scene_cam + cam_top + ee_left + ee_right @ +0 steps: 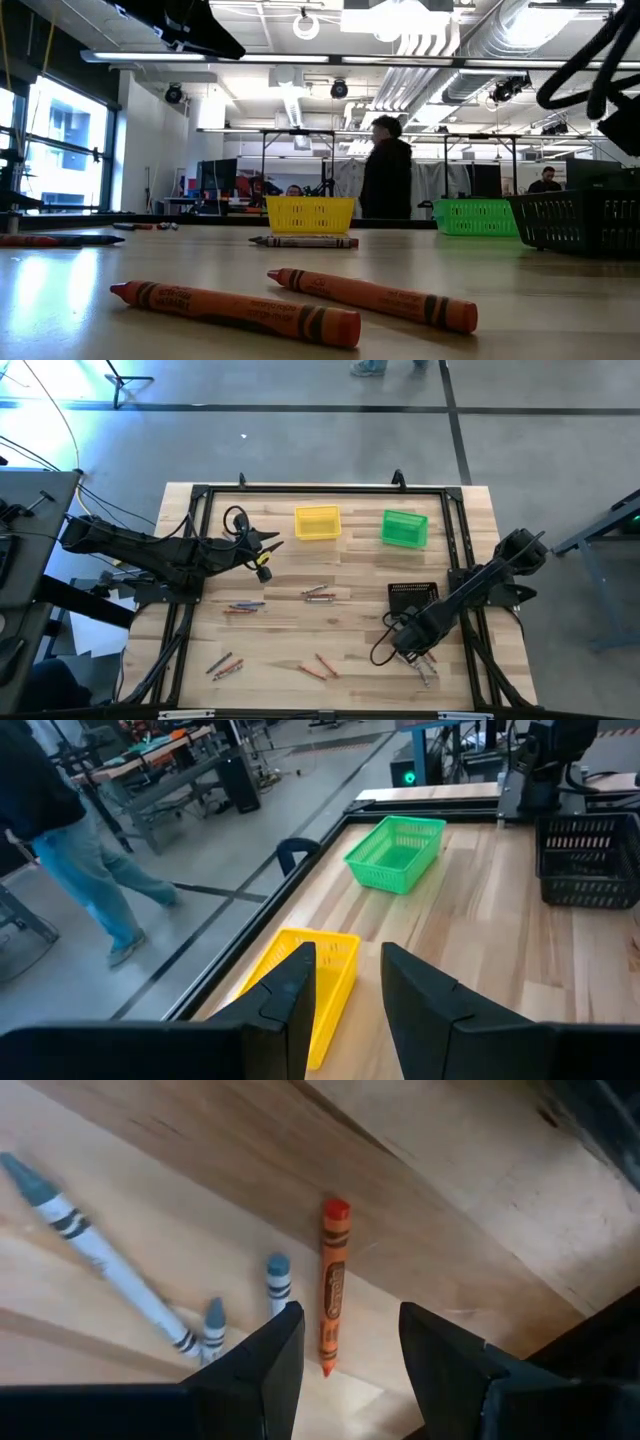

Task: Sort crayons
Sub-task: Put the orange crayon into the black basket

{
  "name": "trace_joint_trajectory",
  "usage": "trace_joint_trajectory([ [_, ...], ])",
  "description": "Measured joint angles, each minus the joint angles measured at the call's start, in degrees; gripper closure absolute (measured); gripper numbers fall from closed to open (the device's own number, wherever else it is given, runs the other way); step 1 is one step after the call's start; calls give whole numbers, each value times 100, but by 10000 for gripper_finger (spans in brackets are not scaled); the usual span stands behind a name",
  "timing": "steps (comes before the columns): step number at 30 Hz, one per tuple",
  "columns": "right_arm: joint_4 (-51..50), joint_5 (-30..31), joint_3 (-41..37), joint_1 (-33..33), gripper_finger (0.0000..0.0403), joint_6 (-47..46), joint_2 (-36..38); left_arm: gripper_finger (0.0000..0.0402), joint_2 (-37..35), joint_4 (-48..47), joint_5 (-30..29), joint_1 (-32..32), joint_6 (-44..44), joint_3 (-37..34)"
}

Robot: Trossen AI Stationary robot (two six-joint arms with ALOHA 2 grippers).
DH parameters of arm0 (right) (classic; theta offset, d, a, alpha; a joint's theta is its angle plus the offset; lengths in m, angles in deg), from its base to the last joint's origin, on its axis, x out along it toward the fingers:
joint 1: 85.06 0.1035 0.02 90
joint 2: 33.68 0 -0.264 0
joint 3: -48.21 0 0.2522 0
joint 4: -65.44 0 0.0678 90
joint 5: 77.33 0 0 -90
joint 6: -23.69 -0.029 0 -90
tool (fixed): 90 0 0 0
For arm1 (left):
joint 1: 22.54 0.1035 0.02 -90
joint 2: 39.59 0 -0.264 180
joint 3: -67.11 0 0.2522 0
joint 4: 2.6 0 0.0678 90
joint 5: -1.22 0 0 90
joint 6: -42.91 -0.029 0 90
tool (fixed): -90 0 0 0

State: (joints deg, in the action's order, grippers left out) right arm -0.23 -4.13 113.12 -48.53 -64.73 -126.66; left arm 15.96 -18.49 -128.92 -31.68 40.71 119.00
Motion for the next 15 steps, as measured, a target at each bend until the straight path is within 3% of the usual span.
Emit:
trace_joint_trajectory([
  [15,12,331,0,0,242,-90,-139,300,0,37,-1,2,-2,0],
])
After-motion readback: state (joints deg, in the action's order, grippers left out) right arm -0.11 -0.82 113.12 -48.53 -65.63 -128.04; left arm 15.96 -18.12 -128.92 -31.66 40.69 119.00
